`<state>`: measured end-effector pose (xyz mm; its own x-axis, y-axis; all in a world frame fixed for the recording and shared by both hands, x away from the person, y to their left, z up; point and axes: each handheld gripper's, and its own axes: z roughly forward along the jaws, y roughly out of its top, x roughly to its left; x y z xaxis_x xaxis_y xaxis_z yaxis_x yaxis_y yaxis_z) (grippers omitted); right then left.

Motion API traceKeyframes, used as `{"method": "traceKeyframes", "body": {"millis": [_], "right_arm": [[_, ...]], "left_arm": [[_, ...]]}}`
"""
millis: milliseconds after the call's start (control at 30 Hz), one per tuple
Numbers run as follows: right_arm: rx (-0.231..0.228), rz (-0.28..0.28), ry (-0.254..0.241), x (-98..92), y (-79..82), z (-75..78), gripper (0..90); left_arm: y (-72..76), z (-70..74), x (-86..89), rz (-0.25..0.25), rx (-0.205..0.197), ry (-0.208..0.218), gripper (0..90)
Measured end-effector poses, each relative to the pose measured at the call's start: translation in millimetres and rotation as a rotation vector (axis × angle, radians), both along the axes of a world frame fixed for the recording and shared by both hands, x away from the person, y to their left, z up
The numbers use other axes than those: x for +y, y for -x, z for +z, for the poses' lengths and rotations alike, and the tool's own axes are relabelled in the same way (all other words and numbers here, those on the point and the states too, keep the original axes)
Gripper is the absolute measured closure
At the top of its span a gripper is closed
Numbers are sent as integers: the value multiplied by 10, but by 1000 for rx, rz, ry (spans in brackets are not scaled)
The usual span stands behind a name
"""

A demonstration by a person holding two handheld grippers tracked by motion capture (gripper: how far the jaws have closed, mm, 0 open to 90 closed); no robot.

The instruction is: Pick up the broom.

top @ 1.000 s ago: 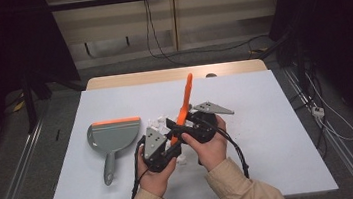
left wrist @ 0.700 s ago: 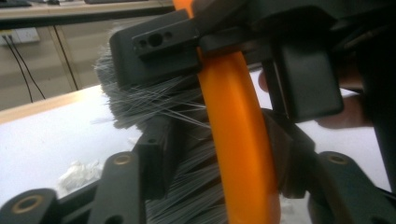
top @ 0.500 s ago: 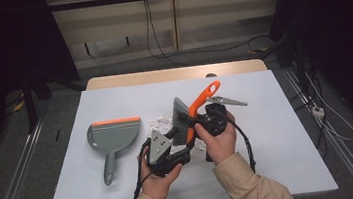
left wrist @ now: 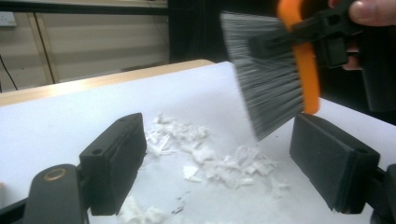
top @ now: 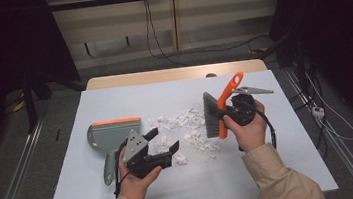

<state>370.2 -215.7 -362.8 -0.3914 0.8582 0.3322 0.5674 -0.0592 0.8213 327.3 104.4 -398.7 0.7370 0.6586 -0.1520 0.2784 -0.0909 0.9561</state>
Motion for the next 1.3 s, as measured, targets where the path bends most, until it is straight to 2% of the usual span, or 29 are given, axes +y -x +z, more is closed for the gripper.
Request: {"method": "traceKeyframes", "body": {"millis": [167, 400, 467, 500, 567, 633, 733, 833, 900, 967, 1067, 1167, 1300], "right_arm": [[49, -30, 13, -252, 11, -78, 774], [123, -33, 63, -454, -24, -155, 773], [165, -32, 67, -497, -50, -176, 773], [166, -38, 82, -508, -63, -193, 772], [176, -46, 141, -492, -94, -232, 772], [201, -51, 170, -459, -133, -285, 771], [214, -62, 201, -421, -206, -366, 770], [219, -86, 181, -410, -291, -420, 769], [232, -89, 198, -391, -347, -454, 765], [226, -97, 197, -372, -387, -486, 763], [226, -88, 212, -338, -424, -539, 750], [216, -81, 257, -309, -428, -571, 734], [211, -62, 259, -308, -414, -593, 700]], "left_arm": [[-35, 17, 208, 15, 0, 1, 142], [-44, 6, 493, 33, 0, -1, 121], [-49, 4, 566, 45, 1, -1, 119], [-54, 3, 599, 51, 1, -1, 119], [-65, 1, 653, 60, 2, 1, 119], [-75, -1, 694, 66, 5, -2, 119], [-80, -10, 733, 72, 5, -1, 118], [-92, -32, 759, 74, 13, -2, 118], [-96, -41, 773, 76, 16, -3, 118], [-101, -50, 789, 77, 17, -9, 118], [-107, -63, 809, 82, 19, -12, 118], [-108, -70, 829, 87, 24, -8, 118], [-114, -80, 863, 95, 25, -9, 118]]}}
